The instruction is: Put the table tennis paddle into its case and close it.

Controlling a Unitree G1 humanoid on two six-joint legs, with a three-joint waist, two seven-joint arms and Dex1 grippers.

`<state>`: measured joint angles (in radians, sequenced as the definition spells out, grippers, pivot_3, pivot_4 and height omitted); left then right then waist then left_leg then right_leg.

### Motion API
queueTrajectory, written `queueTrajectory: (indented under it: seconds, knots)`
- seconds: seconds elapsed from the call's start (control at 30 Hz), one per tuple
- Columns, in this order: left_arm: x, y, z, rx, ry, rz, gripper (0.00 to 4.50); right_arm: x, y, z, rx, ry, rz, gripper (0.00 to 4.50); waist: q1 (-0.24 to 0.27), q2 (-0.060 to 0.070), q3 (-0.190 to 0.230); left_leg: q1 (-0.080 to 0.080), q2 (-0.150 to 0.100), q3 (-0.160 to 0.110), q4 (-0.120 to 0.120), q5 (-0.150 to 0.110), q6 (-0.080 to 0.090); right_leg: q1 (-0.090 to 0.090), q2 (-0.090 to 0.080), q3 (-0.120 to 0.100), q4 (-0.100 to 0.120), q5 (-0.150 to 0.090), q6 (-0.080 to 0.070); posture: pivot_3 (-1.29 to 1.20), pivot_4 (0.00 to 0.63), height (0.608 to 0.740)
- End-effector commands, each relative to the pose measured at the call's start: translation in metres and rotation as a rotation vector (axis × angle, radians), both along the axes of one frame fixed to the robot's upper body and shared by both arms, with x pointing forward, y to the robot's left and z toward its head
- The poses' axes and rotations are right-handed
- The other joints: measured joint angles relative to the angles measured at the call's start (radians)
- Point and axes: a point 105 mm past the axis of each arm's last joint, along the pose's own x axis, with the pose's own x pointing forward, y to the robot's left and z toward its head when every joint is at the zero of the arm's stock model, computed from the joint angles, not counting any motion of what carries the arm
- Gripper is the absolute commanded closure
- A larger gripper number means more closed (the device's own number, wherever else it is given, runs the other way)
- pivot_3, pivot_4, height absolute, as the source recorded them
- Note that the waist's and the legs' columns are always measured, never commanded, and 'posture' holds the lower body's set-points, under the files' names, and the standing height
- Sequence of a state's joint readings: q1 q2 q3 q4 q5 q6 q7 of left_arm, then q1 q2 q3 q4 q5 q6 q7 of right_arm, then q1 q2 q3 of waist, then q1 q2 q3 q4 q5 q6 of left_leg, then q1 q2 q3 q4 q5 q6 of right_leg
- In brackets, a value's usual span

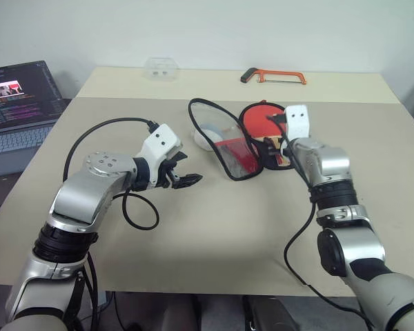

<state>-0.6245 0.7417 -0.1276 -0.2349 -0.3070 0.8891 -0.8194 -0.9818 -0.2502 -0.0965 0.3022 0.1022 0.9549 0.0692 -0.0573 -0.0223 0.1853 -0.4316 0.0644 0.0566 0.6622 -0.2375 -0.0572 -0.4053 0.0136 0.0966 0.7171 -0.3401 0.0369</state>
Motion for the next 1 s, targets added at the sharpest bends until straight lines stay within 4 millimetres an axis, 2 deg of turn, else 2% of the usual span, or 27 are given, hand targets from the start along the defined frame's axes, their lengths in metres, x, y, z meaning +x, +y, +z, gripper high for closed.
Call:
queueTrajectory:
  seconds: [0.03, 0.1, 0.2, 0.3, 0.43, 0.5, 0.57, 0.83, 1.0]
  knots:
    - [0.004, 0.000, 0.009, 0.008, -0.048, -0.018, 0.57, -0.022, -0.005, 0.041, -0.017, -0.083, 0.044, 0.03, 0.002, 0.000, 0.000, 0.000, 0.000, 0.000, 0.000, 0.000, 0.000, 0.000, 0.000, 0.000, 0.000, 0.000, 0.000, 0.00, 0.150, 0.740]
    - [0.009, 0.002, 0.005, 0.004, -0.045, -0.012, 0.57, -0.033, -0.011, 0.050, -0.087, -0.123, 0.107, 0.03, 0.004, 0.000, 0.000, 0.000, 0.000, 0.000, 0.000, 0.000, 0.000, 0.000, 0.000, 0.000, 0.000, 0.000, 0.000, 0.00, 0.150, 0.740]
    - [0.020, 0.001, -0.002, 0.003, -0.047, 0.004, 0.57, -0.057, -0.019, 0.043, -0.146, -0.123, 0.336, 0.03, 0.011, -0.001, 0.000, 0.000, -0.001, 0.000, 0.000, -0.001, 0.001, 0.000, 0.000, -0.001, -0.001, 0.000, 0.000, 0.00, 0.150, 0.740]
    - [0.031, -0.003, -0.011, 0.012, -0.046, 0.008, 0.57, -0.087, -0.029, 0.041, -0.182, -0.199, 0.581, 0.03, 0.026, -0.001, -0.001, -0.001, -0.001, 0.000, 0.001, -0.002, 0.004, 0.001, 0.001, -0.001, -0.002, 0.000, 0.000, 0.00, 0.150, 0.740]
    - [0.045, -0.016, -0.017, 0.030, -0.063, -0.014, 0.57, -0.121, -0.046, 0.039, -0.121, -0.230, 0.773, 0.03, 0.029, -0.001, -0.001, -0.001, -0.002, 0.000, 0.002, -0.002, 0.004, 0.001, 0.001, -0.001, -0.002, 0.000, 0.000, 0.00, 0.150, 0.740]
    - [0.053, -0.026, -0.017, 0.026, -0.074, -0.024, 0.96, -0.133, -0.050, 0.042, -0.083, -0.259, 0.845, 0.00, 0.027, -0.001, -0.001, -0.001, -0.001, 0.000, 0.003, -0.002, 0.004, 0.001, 0.001, -0.001, -0.002, 0.000, 0.000, 0.00, 0.150, 0.740]
    - [0.058, -0.037, -0.018, 0.029, -0.085, -0.047, 1.41, -0.135, -0.054, 0.047, -0.016, -0.296, 0.855, 0.00, 0.024, -0.002, -0.001, -0.001, -0.001, -0.001, 0.003, -0.002, 0.004, 0.002, 0.001, -0.001, -0.001, 0.000, 0.000, 0.00, 0.150, 0.740]
    - [0.066, -0.074, -0.025, 0.002, -0.084, -0.094, 4.39, -0.136, -0.046, 0.043, -0.017, -0.304, 0.882, 0.00, 0.024, -0.002, -0.001, 0.000, -0.001, -0.001, 0.003, -0.002, 0.004, 0.002, 0.001, 0.000, 0.000, 0.000, 0.000, 0.00, 0.150, 0.740]
    - [0.070, -0.089, -0.016, -0.044, -0.110, -0.089, 4.46, -0.137, -0.046, 0.040, -0.028, -0.298, 0.873, 0.00, 0.029, -0.002, -0.001, -0.001, -0.001, -0.001, 0.004, -0.001, 0.003, 0.002, 0.001, -0.001, 0.000, 0.000, 0.000, 0.00, 0.150, 0.740]
